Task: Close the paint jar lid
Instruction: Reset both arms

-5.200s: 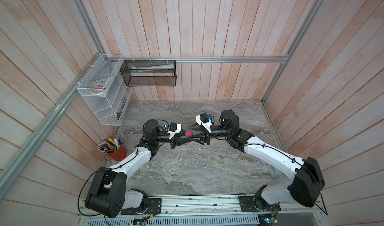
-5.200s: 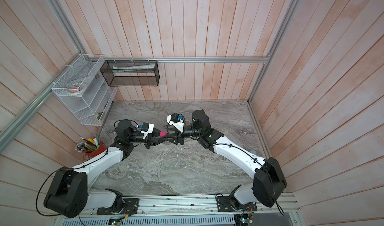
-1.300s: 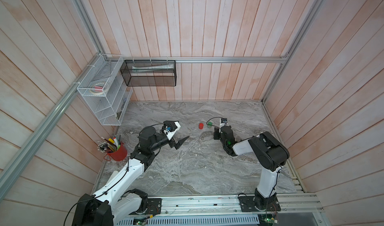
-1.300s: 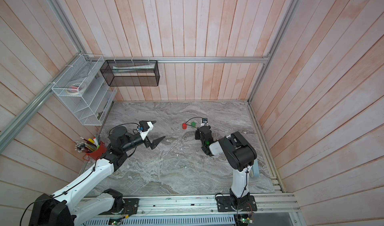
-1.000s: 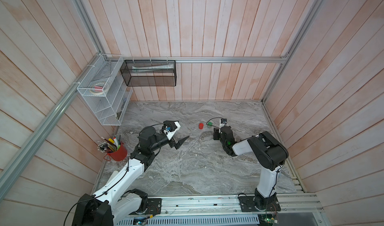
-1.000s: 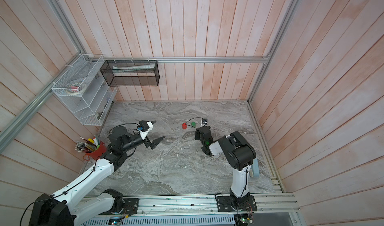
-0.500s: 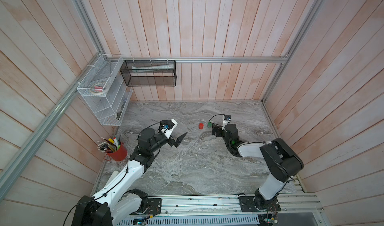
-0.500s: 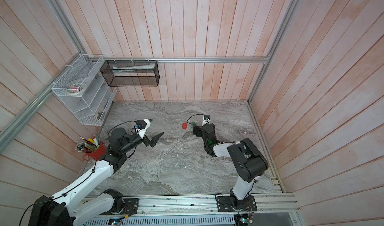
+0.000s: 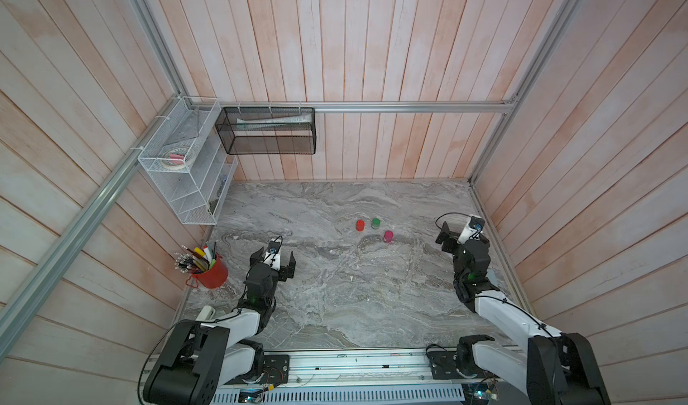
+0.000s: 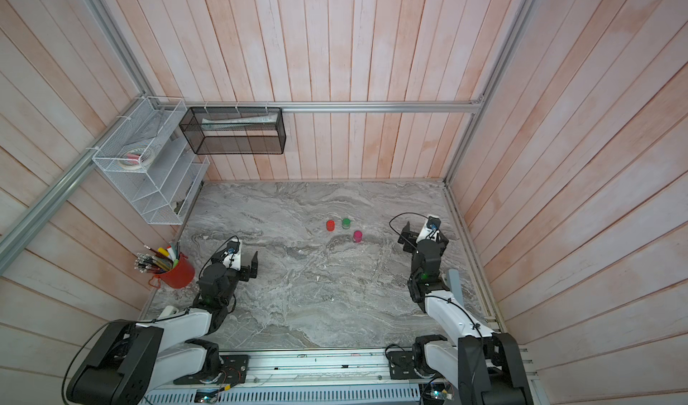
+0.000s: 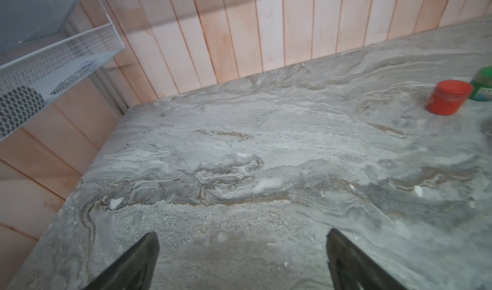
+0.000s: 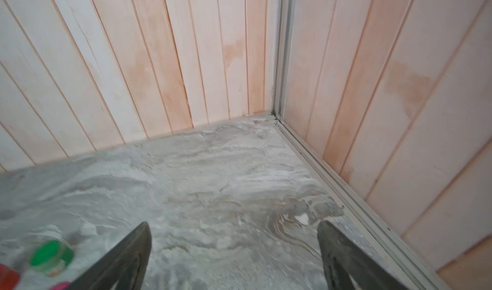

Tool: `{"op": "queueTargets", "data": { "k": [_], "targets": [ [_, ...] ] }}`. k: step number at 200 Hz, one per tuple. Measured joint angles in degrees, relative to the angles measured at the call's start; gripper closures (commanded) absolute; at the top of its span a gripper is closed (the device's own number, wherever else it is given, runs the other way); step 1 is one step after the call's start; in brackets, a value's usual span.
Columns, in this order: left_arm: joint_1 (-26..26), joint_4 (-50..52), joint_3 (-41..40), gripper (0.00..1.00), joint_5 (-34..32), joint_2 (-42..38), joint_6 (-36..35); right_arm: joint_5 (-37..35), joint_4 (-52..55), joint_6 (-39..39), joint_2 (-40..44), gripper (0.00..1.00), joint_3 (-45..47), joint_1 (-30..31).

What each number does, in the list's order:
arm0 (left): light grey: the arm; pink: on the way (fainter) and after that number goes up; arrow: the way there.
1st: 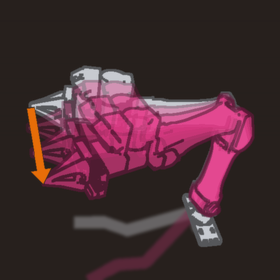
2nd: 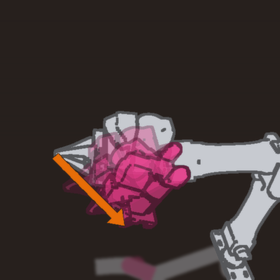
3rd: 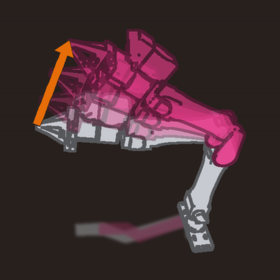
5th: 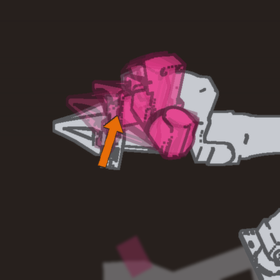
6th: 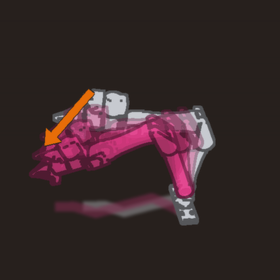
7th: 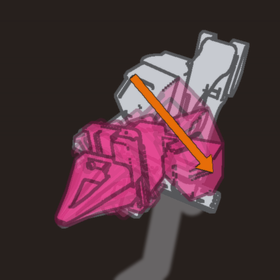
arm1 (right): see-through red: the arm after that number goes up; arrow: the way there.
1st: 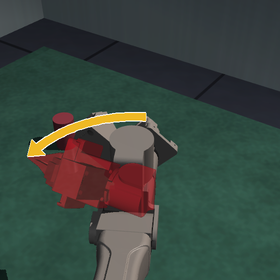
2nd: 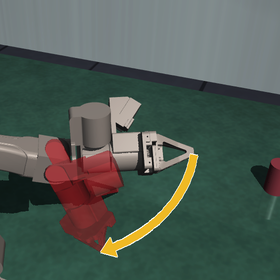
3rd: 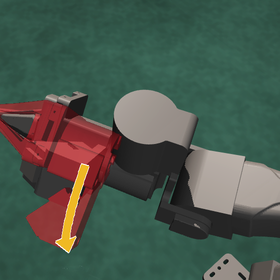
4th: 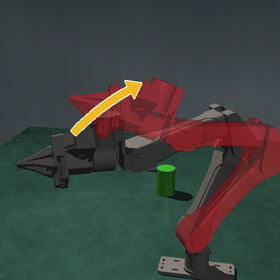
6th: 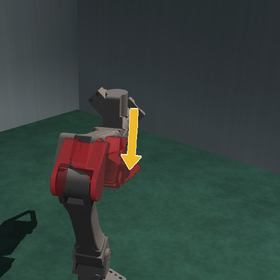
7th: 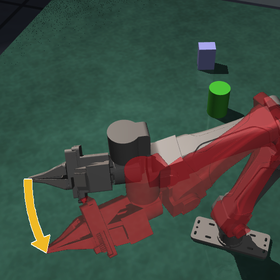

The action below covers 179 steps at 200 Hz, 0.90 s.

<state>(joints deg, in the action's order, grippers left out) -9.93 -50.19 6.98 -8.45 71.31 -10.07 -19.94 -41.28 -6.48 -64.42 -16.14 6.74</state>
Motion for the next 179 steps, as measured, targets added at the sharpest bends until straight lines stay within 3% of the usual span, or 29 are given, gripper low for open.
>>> {"op": "queueTargets", "data": {
  "k": [19, 51, 81, 100, 125, 179],
  "targets": [
    [4.4, -5.6, 0.5, 0.00, 1.7, 2.9, 1.0, 0.0, -3.7, 2.6, -5.5, 0.02, 5.0, -0.3],
    [10.5, -7.6, 4.7, 0.00, 8.5, 4.5, 4.0, 4.5, -9.3, 5.4, -10.4, 0.02, 4.6, -1.2],
    [11.3, -12.3, 3.2, 0.00, 12.7, 4.7, 6.2, 8.3, -22.3, 7.0, -15.7, 0.02, 4.7, -2.9],
    [11.6, -20.5, 0.9, 0.00, 16.0, 8.7, 6.8, 10.8, -28.3, 7.0, -21.9, 0.02, 4.7, -5.1],
    [11.6, -30.1, -1.2, 0.00, 17.2, 20.0, 7.5, 13.7, -29.9, 6.1, -24.6, 0.02, 4.7, -7.5],
    [11.7, -35.2, -1.4, 0.00, 20.7, 19.3, 7.5, 15.6, -32.7, 5.2, -24.6, 0.02, 4.5, -8.1]
  ]
}}
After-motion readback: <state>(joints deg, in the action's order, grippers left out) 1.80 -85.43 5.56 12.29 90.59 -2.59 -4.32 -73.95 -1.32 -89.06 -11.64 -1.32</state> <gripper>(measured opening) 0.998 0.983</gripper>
